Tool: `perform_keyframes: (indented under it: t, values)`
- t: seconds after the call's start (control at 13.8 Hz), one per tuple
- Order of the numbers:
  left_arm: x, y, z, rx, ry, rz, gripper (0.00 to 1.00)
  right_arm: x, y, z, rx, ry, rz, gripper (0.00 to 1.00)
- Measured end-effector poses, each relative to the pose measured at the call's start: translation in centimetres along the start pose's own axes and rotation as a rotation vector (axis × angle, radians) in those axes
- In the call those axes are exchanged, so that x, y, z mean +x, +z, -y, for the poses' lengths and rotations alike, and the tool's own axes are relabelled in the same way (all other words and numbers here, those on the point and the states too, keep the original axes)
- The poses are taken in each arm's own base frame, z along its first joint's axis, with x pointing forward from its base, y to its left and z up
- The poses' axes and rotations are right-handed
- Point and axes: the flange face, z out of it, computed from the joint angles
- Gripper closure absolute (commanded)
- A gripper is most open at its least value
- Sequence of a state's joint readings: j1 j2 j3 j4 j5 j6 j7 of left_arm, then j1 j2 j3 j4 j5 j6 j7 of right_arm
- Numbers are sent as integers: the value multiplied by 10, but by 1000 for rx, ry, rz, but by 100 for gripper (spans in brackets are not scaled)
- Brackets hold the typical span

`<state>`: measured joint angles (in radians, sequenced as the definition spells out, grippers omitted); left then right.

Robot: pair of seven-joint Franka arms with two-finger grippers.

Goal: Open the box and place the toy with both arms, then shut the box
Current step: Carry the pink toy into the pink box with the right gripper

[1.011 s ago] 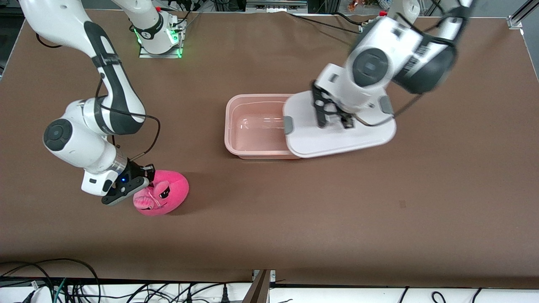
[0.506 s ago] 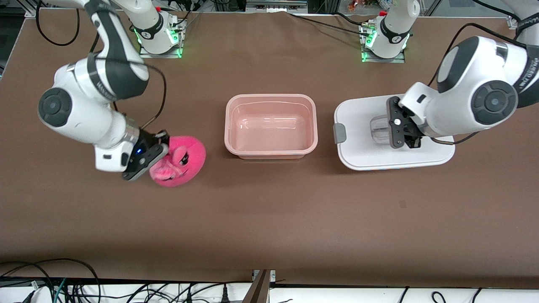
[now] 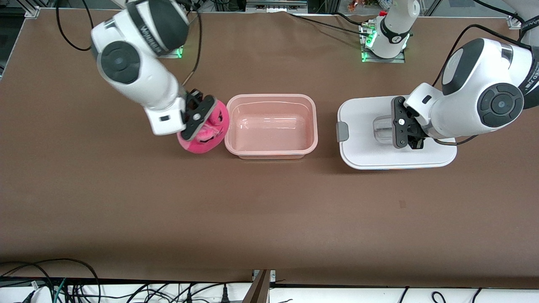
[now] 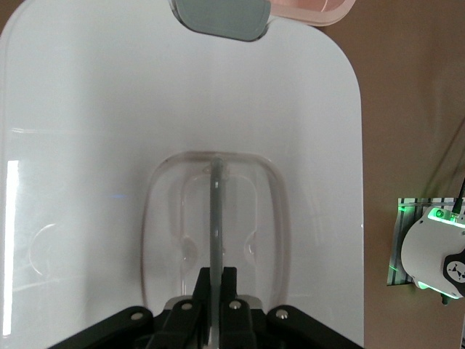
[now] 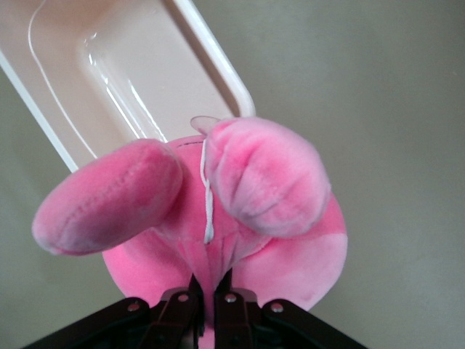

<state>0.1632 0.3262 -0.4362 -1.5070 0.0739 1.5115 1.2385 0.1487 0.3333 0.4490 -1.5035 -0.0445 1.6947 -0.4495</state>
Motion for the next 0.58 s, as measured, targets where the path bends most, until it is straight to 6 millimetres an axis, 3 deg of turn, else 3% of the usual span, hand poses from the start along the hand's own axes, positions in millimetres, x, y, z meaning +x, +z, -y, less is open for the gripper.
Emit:
perform_keyframes:
  t: [0.36, 0.43, 0.51, 0.58]
  values:
    - [0, 1, 1, -3, 5, 0, 100, 44, 46, 46, -67, -24, 63, 100]
    - [0, 2, 1, -5, 6, 0, 100, 51, 53, 50, -71, -4, 51, 90]
    - [0, 4, 2, -8, 6, -1, 100, 58, 58, 55, -73, 29, 37, 1]
    - [0, 6, 3, -11, 6, -1, 100, 63, 62, 62, -75, 71, 25, 0]
